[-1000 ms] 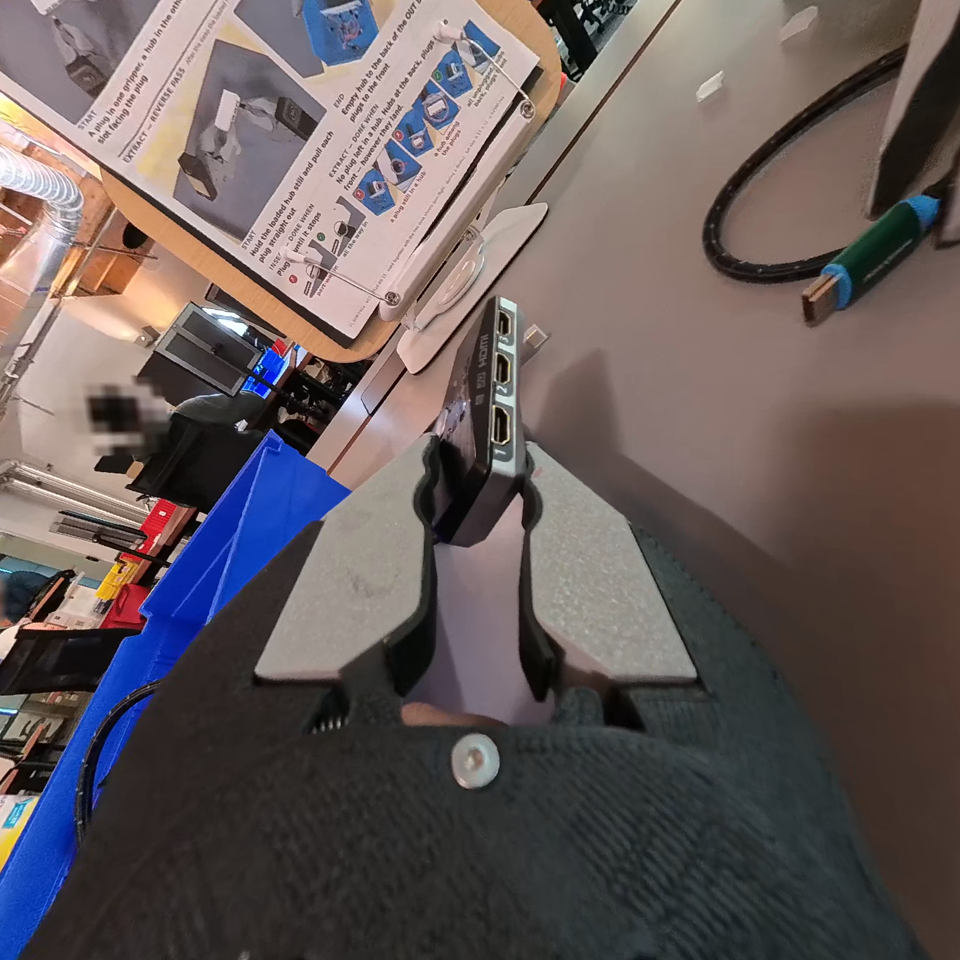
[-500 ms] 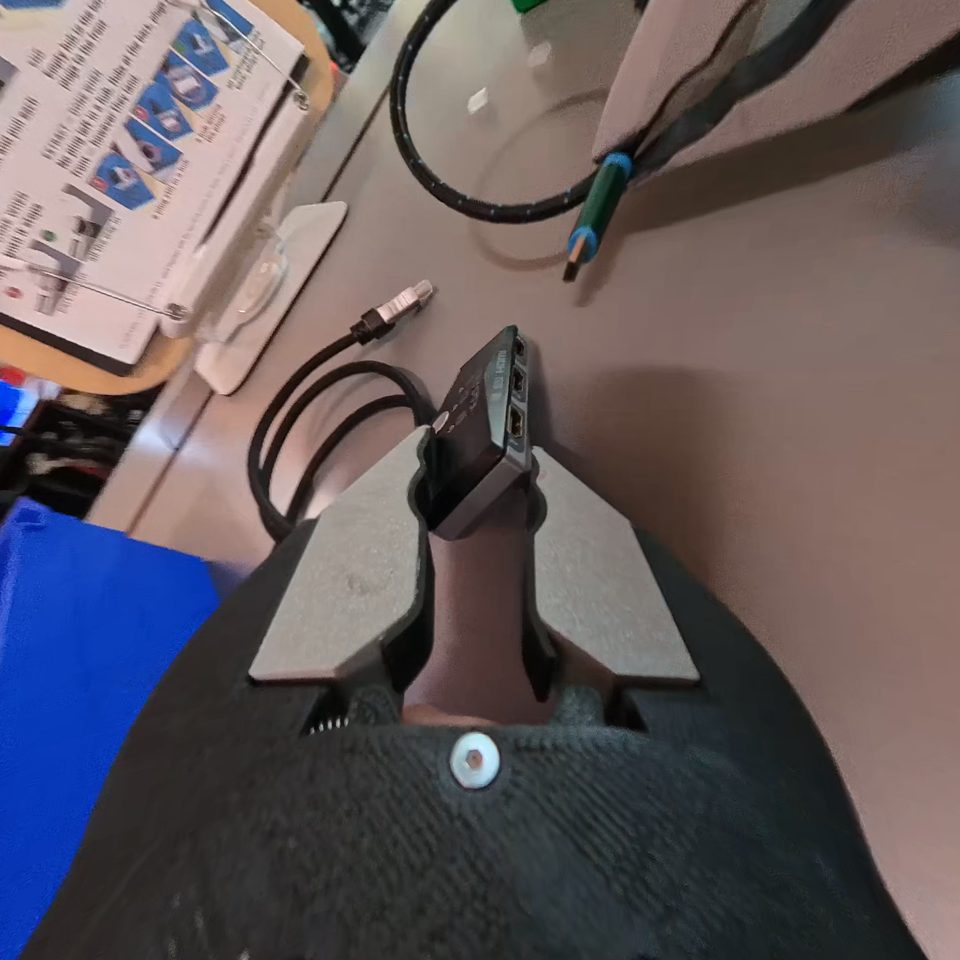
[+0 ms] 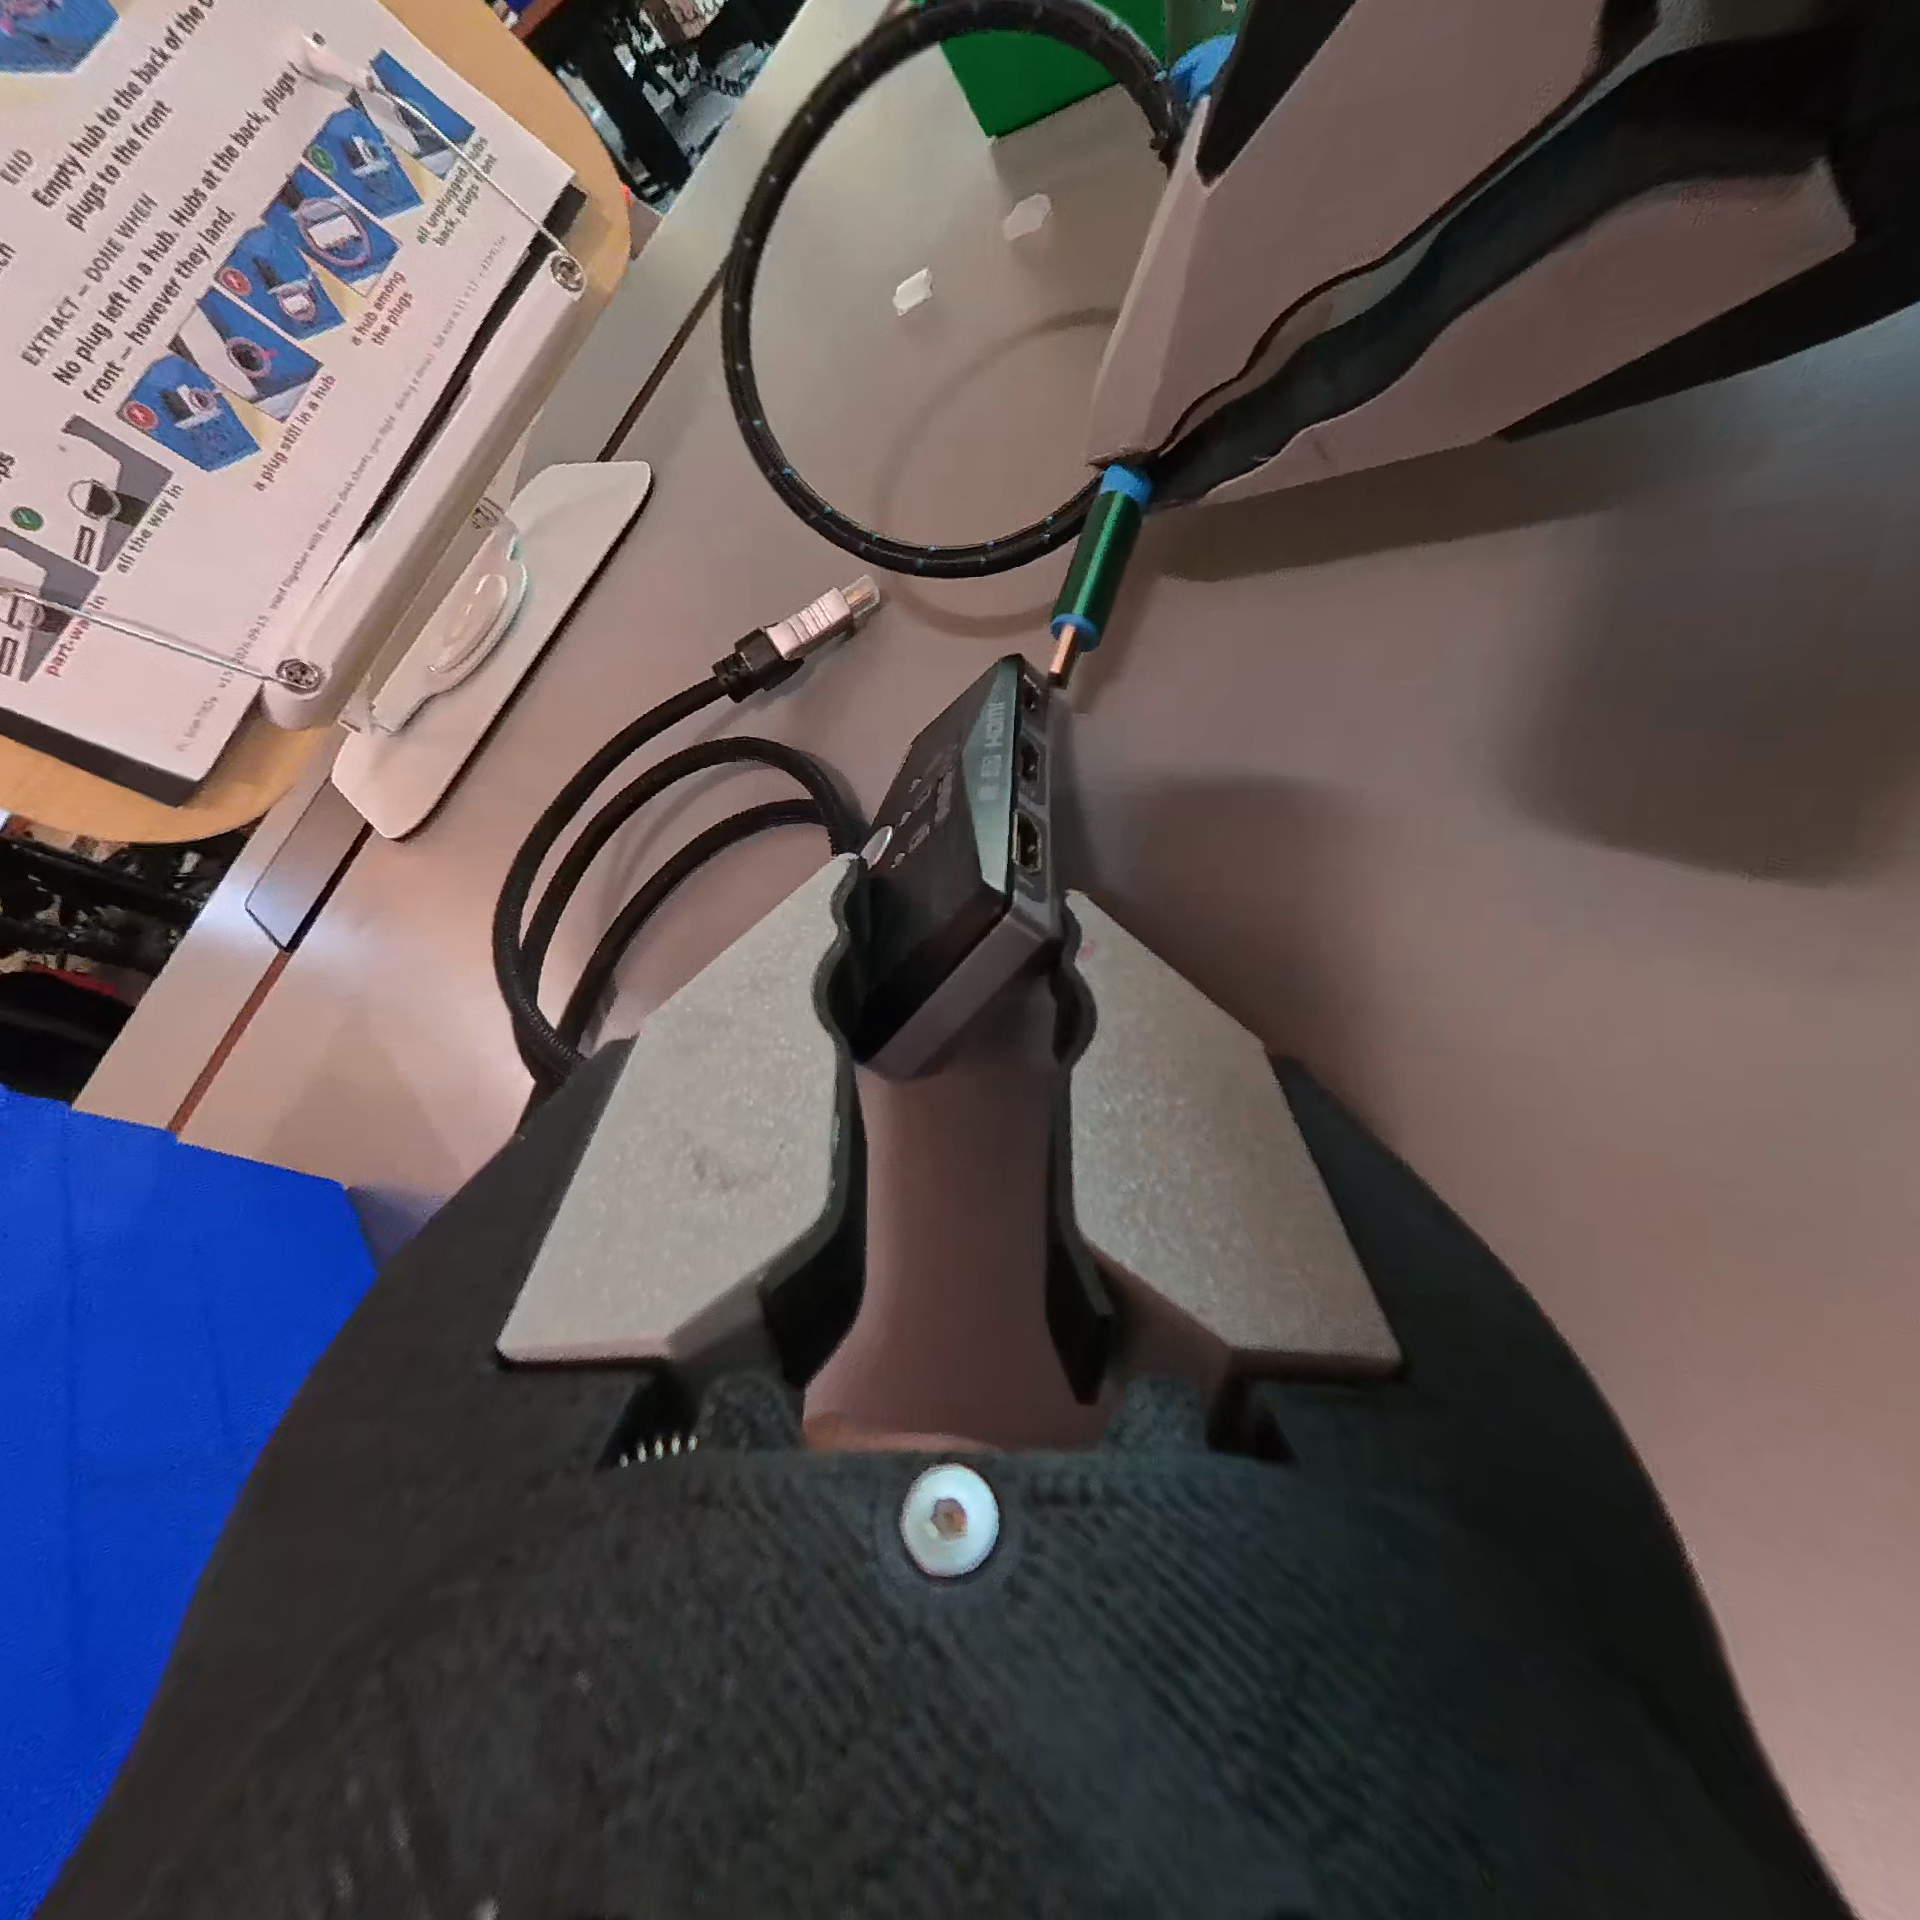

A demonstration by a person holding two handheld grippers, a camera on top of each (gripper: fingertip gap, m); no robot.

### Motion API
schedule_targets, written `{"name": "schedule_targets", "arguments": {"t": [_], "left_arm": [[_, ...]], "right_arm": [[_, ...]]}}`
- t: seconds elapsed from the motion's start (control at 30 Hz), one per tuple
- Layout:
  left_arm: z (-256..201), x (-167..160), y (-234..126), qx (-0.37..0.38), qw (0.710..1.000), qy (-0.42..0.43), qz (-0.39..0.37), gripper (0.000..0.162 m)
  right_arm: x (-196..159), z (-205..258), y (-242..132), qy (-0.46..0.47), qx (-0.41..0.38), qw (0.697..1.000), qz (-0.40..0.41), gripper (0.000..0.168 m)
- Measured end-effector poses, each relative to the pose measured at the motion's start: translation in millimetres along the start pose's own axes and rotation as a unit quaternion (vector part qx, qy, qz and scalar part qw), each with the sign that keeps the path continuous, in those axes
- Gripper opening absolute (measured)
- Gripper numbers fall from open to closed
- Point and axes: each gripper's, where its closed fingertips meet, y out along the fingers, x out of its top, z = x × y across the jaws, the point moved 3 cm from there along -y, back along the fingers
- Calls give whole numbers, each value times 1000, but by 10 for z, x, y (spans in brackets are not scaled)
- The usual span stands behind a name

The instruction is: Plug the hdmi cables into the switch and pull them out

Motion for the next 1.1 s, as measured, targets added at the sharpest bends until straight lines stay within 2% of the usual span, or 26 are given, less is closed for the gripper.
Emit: {"name": "schedule_targets", "arguments": {"t": [0.23,0.53,0.83,1.1], "left_arm": [[14,44,1,-27,999,-40,7,35],[132,318,141,-57,996,-21,60,33],[115,370,249,-98,993,-22,64,33],[87,350,292,-113,993,-15,32,34]], "right_arm": [[-15,-94,-34,-10,-19,999,33,6],[-187,-175,21,-21,-17,996,82,5],[-237,-83,136,-6,1,996,93,6],[-240,-69,153,-1,-4,996,89,6]]}}
